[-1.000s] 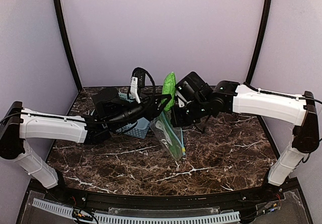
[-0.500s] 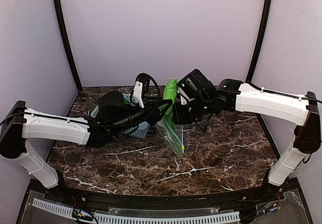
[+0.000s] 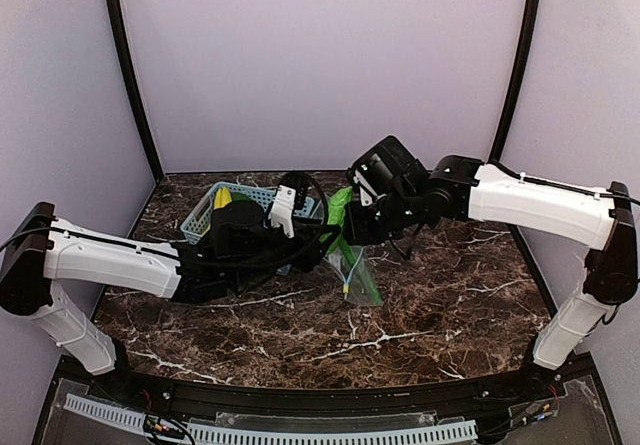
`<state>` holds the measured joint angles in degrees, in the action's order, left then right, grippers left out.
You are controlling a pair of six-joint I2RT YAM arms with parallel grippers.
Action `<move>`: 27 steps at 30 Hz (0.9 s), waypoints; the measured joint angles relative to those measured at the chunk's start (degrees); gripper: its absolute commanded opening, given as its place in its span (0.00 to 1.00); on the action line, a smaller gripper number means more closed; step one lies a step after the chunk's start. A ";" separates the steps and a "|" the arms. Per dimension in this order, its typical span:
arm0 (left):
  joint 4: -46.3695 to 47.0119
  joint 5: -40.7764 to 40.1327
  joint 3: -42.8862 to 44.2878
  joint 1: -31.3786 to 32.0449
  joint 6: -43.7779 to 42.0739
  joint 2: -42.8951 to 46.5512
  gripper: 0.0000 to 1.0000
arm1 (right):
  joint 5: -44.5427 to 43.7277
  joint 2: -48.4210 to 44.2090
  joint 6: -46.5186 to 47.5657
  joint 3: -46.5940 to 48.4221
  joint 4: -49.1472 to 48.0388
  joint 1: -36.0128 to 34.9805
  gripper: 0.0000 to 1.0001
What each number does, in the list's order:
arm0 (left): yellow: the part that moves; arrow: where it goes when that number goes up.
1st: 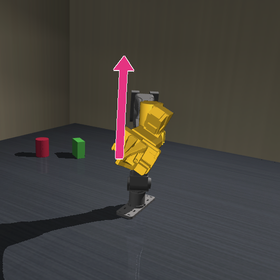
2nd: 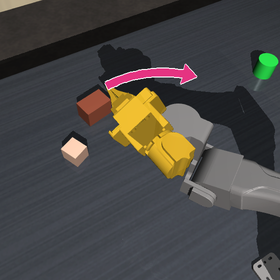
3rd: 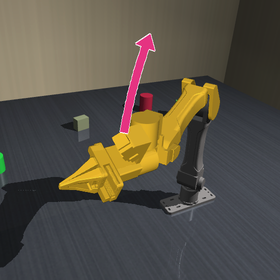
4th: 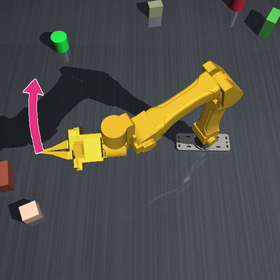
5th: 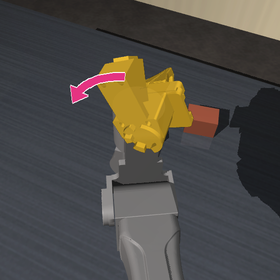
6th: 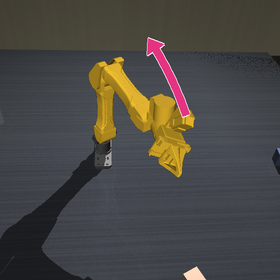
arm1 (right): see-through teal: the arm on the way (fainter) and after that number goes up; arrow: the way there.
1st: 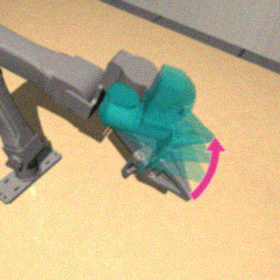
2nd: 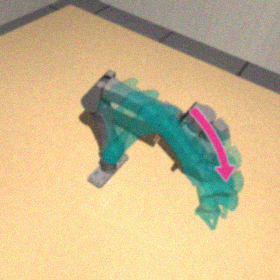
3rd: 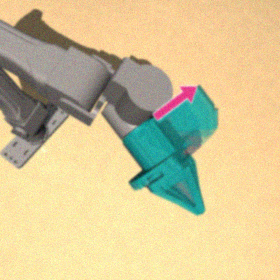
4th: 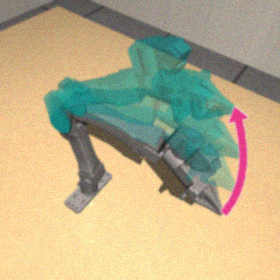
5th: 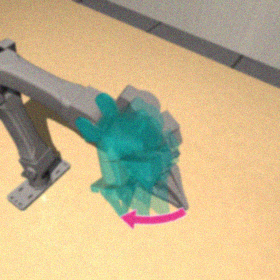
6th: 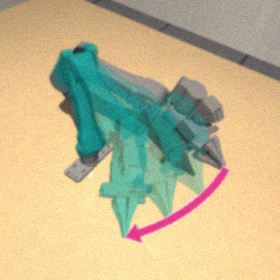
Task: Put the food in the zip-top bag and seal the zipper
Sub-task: Place the fake vegetable in the zipper food storage bag.
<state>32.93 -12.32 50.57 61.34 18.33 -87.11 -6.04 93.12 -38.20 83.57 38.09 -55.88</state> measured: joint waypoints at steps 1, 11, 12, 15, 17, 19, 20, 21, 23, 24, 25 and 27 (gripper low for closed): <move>-0.44 -0.31 -0.20 0.13 0.22 0.00 0.35 | 0.00 0.00 -0.02 0.00 -0.09 0.07 0.00; -7.34 -0.46 1.77 0.59 5.44 -0.28 0.55 | -0.63 0.00 -0.04 0.09 0.04 0.07 0.00; -8.55 -0.22 2.69 0.59 5.95 -0.52 0.58 | -0.66 0.00 -0.04 0.11 0.00 0.07 0.00; -11.80 1.05 5.29 0.70 7.72 -0.96 0.68 | -0.66 0.00 -0.04 0.11 -0.09 0.07 0.00; -13.33 1.92 6.19 0.74 8.55 -0.96 0.72 | -0.68 0.00 -0.04 0.11 -0.09 0.07 0.00; -14.82 2.54 6.84 0.79 9.38 -0.94 0.74 | -0.70 0.00 -0.07 0.11 -0.09 0.07 0.00; -16.11 2.84 7.28 0.79 9.62 -0.92 0.76 | -0.76 0.00 -0.07 0.11 -0.07 0.07 0.00; -17.03 3.04 7.58 0.79 9.86 -0.92 0.77 | -0.85 0.00 -0.04 0.11 -0.04 0.07 0.00; -19.50 3.50 8.22 0.76 10.43 -0.52 0.79 | -0.87 0.00 -0.07 0.11 -0.09 0.07 0.00; -20.92 3.76 8.55 0.81 10.67 -0.09 0.80 | -0.85 0.00 -0.07 0.11 -0.09 0.07 0.00; -22.34 3.87 8.85 0.81 10.95 0.59 0.80 | -0.85 0.00 -0.07 0.11 -0.09 0.07 0.00; -25.35 4.22 9.70 0.83 11.76 2.27 0.82 | -0.85 0.00 -0.07 0.11 -0.11 0.07 0.00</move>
<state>7.57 -8.10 60.27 62.17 30.09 -84.84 -6.90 93.12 -38.26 83.68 37.98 -55.81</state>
